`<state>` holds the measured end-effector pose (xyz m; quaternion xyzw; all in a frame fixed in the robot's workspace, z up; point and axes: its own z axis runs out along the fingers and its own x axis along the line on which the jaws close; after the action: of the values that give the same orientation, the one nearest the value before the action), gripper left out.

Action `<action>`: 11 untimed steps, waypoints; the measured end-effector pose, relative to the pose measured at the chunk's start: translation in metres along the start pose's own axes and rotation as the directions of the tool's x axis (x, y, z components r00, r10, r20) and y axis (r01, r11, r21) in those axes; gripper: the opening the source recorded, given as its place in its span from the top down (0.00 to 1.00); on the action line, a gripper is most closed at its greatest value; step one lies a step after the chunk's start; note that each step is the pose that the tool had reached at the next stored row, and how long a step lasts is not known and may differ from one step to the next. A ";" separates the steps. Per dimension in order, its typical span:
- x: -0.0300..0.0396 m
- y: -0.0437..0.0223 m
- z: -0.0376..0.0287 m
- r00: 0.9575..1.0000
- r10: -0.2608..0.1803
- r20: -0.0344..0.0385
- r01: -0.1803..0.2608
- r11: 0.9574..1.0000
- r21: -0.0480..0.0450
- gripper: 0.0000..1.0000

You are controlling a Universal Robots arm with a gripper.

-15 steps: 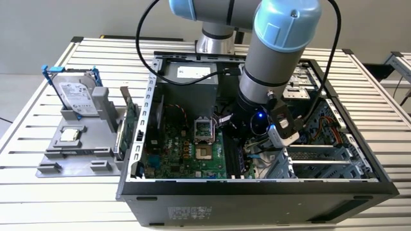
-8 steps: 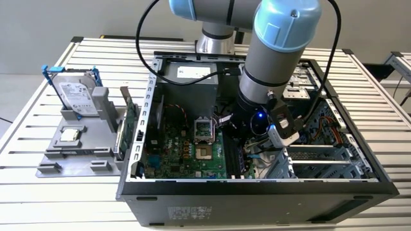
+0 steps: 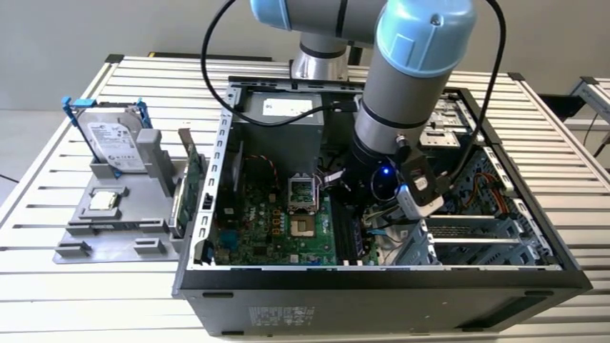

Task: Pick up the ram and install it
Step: 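Insert the ram into the slot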

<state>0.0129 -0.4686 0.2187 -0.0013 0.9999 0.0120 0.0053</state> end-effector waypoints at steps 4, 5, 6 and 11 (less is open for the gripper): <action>0.0032 0.0000 -0.0001 1.000 0.001 0.000 -0.001 1.000 0.000 1.00; 0.0035 0.0003 -0.0002 1.000 0.001 0.000 -0.001 1.000 0.001 1.00; 0.0036 0.0007 -0.0002 1.000 0.001 0.000 -0.001 1.000 0.001 1.00; 0.0036 0.0042 0.0000 1.000 0.001 0.000 -0.001 1.000 0.001 1.00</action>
<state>0.0093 -0.4644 0.2187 -0.0008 0.9999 0.0113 0.0053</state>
